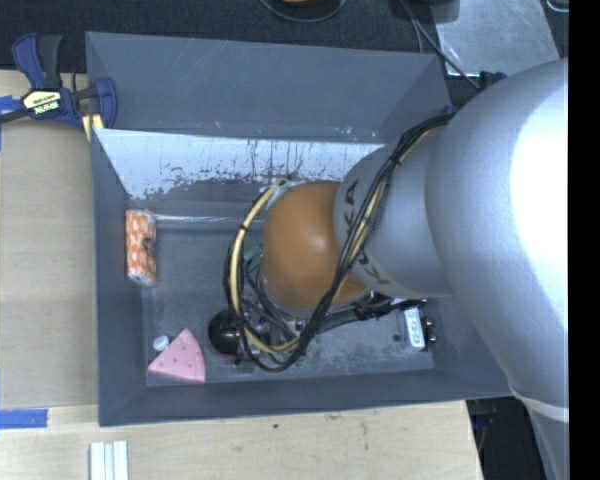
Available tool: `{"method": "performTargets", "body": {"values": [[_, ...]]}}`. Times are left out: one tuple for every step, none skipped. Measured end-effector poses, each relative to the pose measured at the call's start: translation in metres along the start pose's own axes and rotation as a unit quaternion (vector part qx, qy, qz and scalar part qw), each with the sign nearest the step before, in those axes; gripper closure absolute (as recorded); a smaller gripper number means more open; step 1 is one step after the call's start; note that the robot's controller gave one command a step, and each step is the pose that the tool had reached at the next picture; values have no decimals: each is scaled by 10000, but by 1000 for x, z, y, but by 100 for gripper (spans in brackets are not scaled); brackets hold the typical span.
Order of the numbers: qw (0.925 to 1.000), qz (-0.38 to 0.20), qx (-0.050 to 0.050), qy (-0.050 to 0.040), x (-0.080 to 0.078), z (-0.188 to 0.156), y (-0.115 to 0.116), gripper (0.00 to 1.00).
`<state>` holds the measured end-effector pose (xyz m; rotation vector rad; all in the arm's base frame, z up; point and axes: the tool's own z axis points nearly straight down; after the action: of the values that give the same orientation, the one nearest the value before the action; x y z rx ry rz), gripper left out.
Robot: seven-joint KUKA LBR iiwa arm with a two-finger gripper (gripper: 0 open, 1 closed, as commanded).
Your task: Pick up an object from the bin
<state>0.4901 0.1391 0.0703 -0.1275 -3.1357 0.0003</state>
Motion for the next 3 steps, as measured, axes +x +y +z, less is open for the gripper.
{"method": "performTargets", "body": {"values": [[10000,-1,13,36,2,-9,-1,100],[10000,2,11,29,2,-30,-1,100],[10000,1,10,24,1,-48,-1,100]]}}
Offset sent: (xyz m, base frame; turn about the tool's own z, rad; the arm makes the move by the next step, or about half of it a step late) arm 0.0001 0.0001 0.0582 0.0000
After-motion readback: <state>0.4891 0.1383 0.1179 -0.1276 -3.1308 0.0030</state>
